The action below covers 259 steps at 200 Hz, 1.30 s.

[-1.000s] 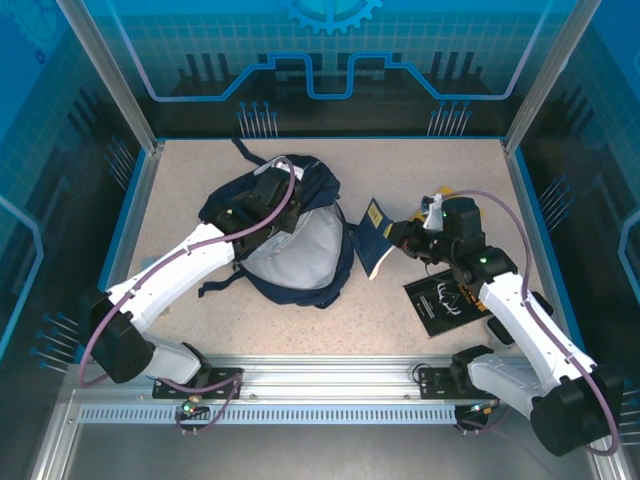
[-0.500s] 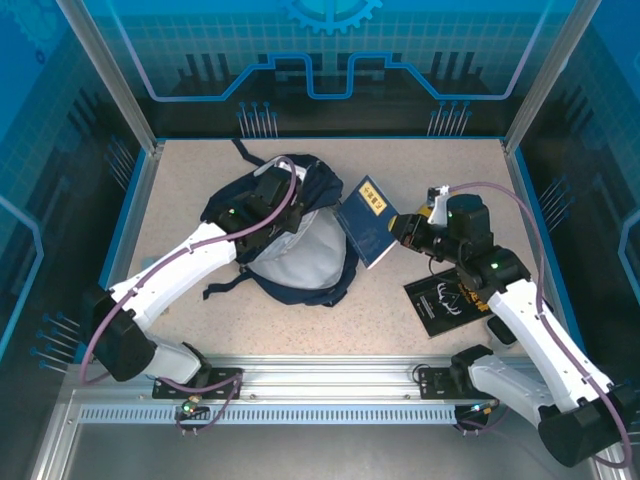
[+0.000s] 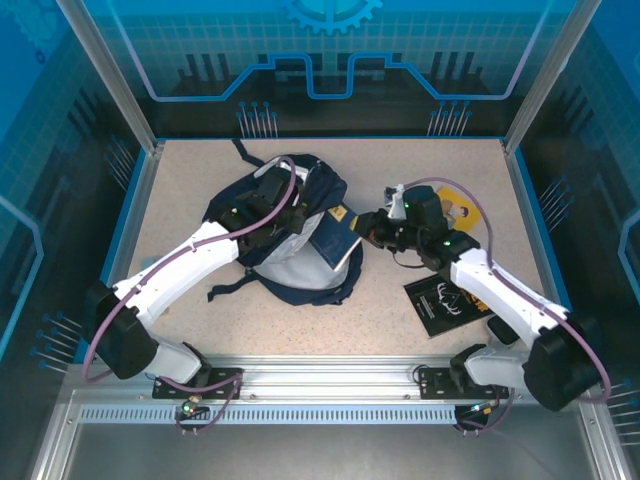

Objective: Pack books, pencil case, and school supplies into a backpack

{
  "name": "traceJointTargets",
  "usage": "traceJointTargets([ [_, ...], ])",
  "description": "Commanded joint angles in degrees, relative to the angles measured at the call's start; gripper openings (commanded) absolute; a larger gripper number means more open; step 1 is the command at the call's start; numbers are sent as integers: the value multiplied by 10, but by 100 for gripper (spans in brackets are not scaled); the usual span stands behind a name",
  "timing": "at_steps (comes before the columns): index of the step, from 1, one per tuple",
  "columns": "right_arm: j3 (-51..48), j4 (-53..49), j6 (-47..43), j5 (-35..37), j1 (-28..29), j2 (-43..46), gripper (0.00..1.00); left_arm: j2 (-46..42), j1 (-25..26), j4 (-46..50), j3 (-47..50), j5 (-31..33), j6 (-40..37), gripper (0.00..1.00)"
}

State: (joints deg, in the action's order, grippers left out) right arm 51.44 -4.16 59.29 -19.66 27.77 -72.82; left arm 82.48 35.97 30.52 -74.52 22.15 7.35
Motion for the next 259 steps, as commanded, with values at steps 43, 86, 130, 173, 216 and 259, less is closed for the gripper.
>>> traceJointTargets([
  [43,55,233,108,41,52,-167,0,-68,1,-69,-46,-2,29,1],
  [86,111,276,131,88,79,-285,1,-72,1,-64,-56,-6,33,0],
  [130,195,268,153,96,99,-393,11,-68,2,-56,-58,-13,35,0],
  [173,179,242,172,77,99,-388,54,-69,-4,-42,-53,3,42,0],
  [216,115,145,161,47,94,-294,55,-65,-15,-46,-22,-8,56,0],
  [259,25,37,122,81,94,-174,44,-72,-42,-41,22,-33,66,0],
])
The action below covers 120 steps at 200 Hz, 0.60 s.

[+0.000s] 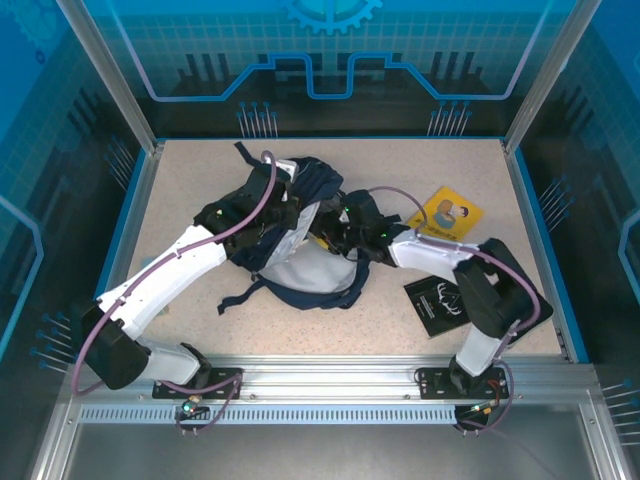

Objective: Pack books, pencil case, and school supplies into a backpack

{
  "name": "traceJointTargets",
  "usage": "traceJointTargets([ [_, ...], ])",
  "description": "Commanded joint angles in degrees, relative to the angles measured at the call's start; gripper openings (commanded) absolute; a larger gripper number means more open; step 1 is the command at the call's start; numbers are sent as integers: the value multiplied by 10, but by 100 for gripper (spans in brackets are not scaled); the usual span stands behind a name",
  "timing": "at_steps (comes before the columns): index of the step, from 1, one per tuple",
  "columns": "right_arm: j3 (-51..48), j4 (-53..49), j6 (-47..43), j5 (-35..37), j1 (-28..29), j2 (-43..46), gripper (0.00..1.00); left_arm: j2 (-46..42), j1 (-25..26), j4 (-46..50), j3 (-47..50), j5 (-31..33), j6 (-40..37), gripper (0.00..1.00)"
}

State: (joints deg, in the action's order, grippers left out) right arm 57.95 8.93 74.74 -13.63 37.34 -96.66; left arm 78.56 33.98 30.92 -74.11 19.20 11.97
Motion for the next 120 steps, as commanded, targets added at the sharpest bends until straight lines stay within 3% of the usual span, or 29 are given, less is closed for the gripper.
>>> traceJointTargets([
  [1,-42,-97,-35,22,-2,68,44,-34,-23,-45,19,-4,20,0],
  [34,-46,-272,-130,130,-17,164,46,-63,-43,-24,90,-10,25,0],
  [52,-33,-360,-180,213,-39,193,56,-91,-51,-12,139,-10,35,1],
  [67,-26,-395,-221,239,-73,202,63,-116,-55,-2,177,-13,48,7],
  [77,-14,-417,-244,244,-101,196,67,-130,-56,6,198,-20,60,17],
  [103,30,-456,-297,260,-160,153,77,-157,-56,12,232,-51,109,62],
  [120,70,-471,-334,277,-185,108,84,-164,-57,1,245,-66,133,79],
])
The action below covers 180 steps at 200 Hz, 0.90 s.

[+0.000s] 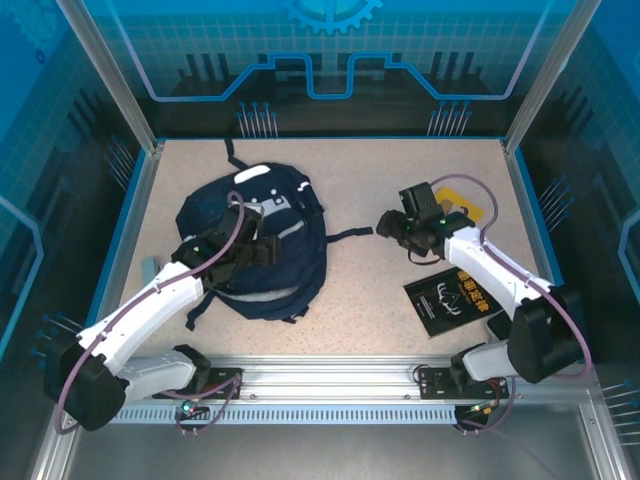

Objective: Pack books, pencil case, and school supplies into a backpack

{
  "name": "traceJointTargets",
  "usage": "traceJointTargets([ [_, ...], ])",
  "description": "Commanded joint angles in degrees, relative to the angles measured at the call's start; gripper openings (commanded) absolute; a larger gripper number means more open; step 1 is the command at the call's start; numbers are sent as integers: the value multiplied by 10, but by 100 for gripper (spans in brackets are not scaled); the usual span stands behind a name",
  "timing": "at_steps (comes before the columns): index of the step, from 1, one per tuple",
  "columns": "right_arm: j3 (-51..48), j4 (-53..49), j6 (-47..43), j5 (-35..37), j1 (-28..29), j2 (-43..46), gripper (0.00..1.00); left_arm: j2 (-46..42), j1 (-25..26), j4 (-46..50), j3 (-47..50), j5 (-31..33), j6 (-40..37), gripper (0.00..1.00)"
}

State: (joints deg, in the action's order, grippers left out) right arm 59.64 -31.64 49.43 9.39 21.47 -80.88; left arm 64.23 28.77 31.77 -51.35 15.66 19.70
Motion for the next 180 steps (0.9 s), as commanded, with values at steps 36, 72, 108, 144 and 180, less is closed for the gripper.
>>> traceJointTargets([
  [36,149,-104,-124,61,-68,-172,85,-22,-6,-24,16,-55,70,93],
  [72,221,-121,-138,60,-93,-271,82,-26,-5,-31,15,-76,70,99],
  [108,270,-132,-145,31,-105,-343,72,-24,-6,-39,22,-82,75,99],
  [144,278,-127,-155,-9,-105,-374,65,-15,-6,-41,20,-83,80,99],
  [180,259,-119,-169,-70,-102,-378,61,-2,-6,-54,24,-93,94,99],
])
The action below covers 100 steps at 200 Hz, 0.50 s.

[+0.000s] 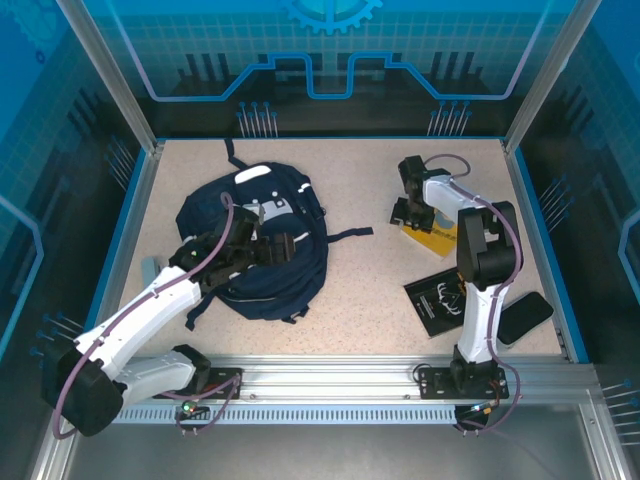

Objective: Pack books, pencil case, and school supplies into a backpack

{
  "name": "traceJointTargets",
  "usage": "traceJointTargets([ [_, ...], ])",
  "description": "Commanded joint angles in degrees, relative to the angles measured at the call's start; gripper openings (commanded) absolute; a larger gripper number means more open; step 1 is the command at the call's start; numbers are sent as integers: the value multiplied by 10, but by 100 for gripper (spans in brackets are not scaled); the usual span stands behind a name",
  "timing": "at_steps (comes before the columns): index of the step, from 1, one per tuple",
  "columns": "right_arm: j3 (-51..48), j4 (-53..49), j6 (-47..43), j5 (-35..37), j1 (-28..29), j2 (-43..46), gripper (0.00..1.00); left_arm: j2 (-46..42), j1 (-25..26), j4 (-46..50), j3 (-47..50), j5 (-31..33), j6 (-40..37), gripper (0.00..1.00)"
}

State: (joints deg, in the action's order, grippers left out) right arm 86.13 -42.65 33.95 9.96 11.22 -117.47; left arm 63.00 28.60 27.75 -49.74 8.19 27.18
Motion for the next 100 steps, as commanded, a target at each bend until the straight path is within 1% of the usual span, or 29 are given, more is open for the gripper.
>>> traceJointTargets([
  [1,-6,-9,-15,-78,0,-11,61,11,-5,-14,8,-18,20,99],
  [19,-29,-4,-23,-113,12,-4,59,21,-5,-17,5,-28,24,99],
  [43,-70,8,-30,-148,42,21,59,36,-4,-17,-6,-39,26,99],
  [80,-127,21,-30,-185,112,61,59,63,-4,-34,-19,-61,31,99],
  [100,-158,30,-12,-201,154,79,59,79,-4,-40,-28,-73,36,99],
])
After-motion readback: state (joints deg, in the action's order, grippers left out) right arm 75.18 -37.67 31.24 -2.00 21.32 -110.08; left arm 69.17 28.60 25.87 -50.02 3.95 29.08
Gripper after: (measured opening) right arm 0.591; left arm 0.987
